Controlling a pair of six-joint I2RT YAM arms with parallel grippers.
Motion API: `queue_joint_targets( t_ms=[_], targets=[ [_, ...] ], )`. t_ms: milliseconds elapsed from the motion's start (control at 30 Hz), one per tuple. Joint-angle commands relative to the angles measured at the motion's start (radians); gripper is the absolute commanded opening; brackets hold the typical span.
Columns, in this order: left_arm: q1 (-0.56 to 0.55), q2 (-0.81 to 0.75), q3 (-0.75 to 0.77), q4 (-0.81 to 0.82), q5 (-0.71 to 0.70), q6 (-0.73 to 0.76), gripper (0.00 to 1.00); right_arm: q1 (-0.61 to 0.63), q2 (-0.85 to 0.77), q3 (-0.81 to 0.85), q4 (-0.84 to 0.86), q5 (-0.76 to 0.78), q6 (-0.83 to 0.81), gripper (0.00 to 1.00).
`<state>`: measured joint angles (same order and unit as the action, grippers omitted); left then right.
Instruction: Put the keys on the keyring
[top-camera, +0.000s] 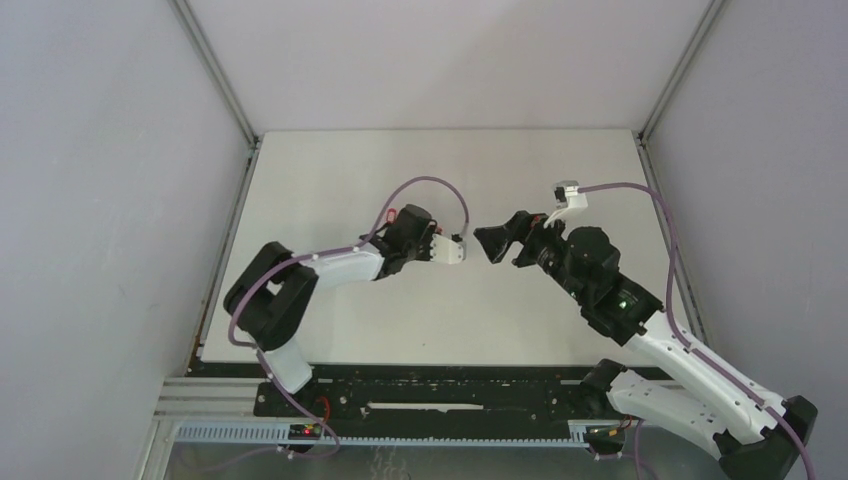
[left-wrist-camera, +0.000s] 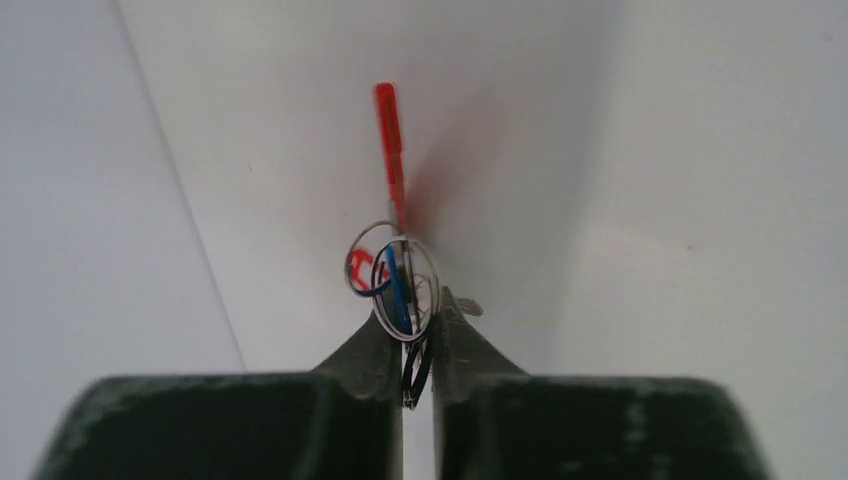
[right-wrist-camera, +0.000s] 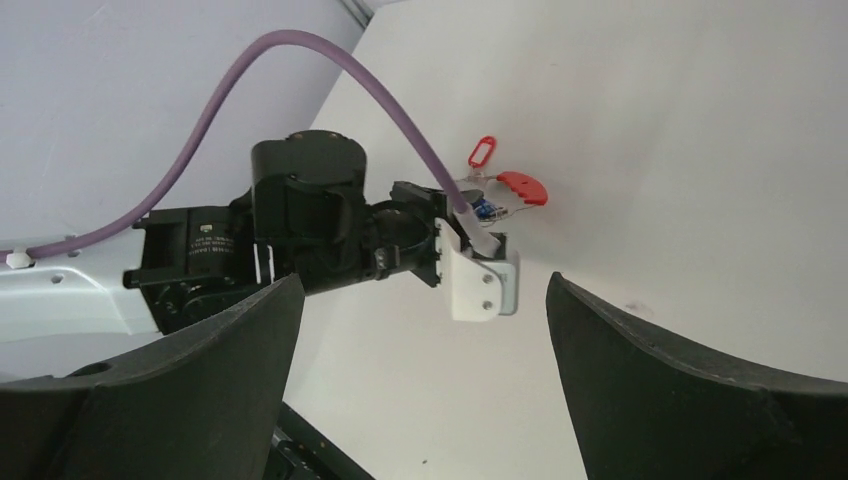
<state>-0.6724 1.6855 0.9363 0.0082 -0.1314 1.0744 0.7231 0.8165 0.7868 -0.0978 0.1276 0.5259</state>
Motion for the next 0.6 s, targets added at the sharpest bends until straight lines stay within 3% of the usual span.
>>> queue_joint_targets(
  t_ms=[0, 67, 167, 300, 367, 567],
  targets=[
    [-0.069, 0.066, 0.151, -0.112, -0.029, 0.001, 0.22, -0.022, -0.028, -0.005, -0.033, 0.044, 0.023, 1.00],
    [-0.085, 0.087, 0.182, -0.158, -0.009, -0.033, 0.40, -0.027, -0.034, -0.012, -0.035, 0.046, 0.030, 1.00],
    [-0.103, 0.098, 0.193, -0.211, 0.033, -0.071, 0.56, -0.037, -0.040, -0.019, -0.039, 0.045, 0.041, 1.00],
    [-0.105, 0.081, 0.235, -0.387, 0.188, -0.127, 0.94, -0.042, -0.048, -0.021, -0.048, 0.055, 0.042, 1.00],
    [-0.102, 0.062, 0.257, -0.457, 0.245, -0.160, 1.00, -0.047, -0.051, -0.021, -0.040, 0.054, 0.036, 1.00],
    [-0.006, -0.006, 0.440, -0.712, 0.417, -0.315, 1.00, -0.093, -0.053, -0.021, -0.016, 0.025, 0.010, 1.00]
  ],
)
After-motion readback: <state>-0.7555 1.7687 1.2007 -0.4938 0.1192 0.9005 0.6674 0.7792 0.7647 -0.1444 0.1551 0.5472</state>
